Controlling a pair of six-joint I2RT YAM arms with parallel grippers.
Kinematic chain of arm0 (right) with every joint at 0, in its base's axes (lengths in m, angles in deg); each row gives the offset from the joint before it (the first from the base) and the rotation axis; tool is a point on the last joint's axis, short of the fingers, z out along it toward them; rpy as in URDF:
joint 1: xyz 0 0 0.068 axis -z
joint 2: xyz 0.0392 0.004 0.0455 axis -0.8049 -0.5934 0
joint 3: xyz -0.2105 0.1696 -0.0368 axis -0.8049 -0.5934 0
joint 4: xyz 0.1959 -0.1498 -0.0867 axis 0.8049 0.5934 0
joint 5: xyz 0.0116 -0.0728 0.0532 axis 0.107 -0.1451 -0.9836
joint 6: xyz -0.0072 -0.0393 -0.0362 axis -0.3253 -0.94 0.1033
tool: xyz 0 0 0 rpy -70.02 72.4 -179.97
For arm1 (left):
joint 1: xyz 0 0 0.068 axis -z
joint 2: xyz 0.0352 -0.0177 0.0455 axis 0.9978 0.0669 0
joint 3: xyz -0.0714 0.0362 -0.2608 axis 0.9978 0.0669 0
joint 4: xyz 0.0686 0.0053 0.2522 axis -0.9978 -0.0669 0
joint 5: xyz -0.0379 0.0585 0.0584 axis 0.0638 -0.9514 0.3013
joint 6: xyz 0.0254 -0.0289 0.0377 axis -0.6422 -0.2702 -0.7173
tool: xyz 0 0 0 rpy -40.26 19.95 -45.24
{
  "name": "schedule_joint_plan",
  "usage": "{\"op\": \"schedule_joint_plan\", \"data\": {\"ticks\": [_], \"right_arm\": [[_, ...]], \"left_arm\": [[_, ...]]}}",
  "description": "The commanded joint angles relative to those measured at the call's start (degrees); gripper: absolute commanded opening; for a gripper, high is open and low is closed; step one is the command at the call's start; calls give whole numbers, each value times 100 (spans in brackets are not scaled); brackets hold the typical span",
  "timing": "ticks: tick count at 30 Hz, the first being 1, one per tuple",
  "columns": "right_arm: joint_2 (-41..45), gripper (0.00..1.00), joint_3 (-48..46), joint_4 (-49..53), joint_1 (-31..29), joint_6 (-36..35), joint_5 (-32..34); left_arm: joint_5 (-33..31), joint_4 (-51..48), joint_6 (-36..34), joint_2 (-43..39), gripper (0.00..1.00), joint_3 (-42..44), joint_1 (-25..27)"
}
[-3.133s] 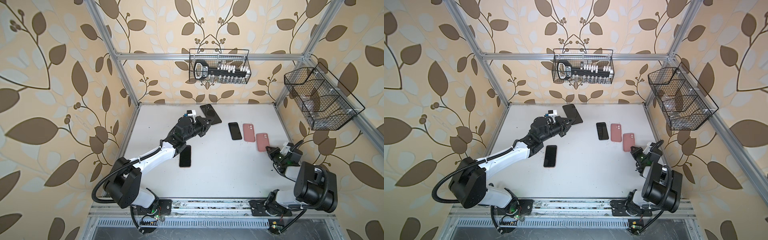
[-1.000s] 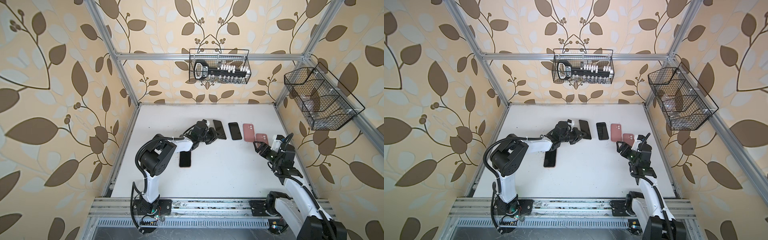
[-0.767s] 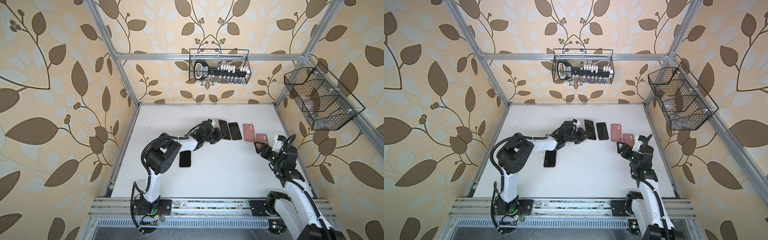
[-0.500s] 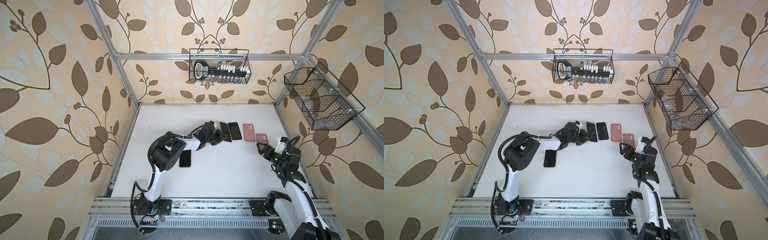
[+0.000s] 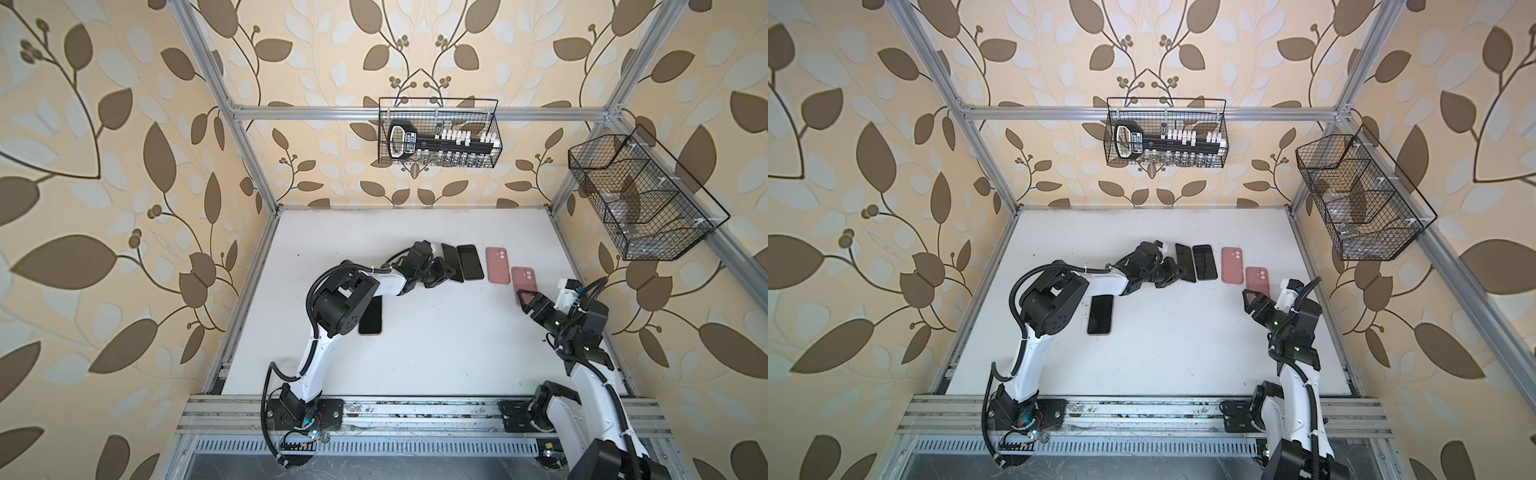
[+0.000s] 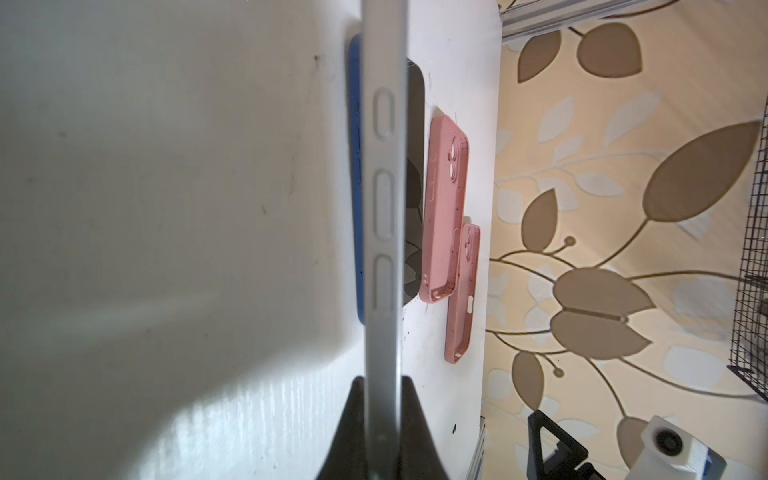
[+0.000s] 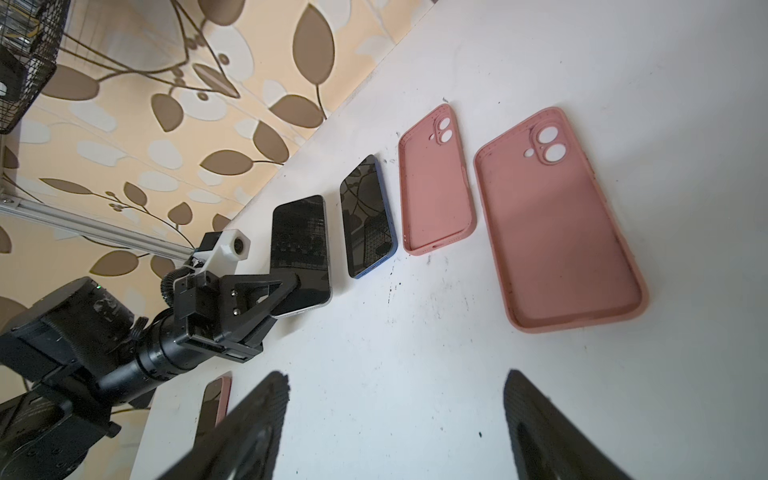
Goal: Take the phone out of the phone case
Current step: 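Carry the bare phone with the left gripper while the right withdraws, then set the bare phone down beside the blue-edged phone with the left gripper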
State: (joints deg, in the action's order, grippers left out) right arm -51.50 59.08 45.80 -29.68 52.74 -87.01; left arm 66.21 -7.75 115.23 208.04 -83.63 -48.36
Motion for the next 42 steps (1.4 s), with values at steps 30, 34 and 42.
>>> {"op": "schedule_joint_plan", "data": {"ticks": [30, 34, 42], "right_arm": [[-196, 82, -187, -216, 219, -91, -335], [-161, 82, -193, -207, 234, -79, -350], [-80, 82, -191, -137, 242, -93, -363]], "left_arm": [[-56, 115, -112, -6, 22, -94, -202], [-60, 118, -130, -7, 22, -34, -211], [-95, 89, -189, -16, 23, 101, -219]]}}
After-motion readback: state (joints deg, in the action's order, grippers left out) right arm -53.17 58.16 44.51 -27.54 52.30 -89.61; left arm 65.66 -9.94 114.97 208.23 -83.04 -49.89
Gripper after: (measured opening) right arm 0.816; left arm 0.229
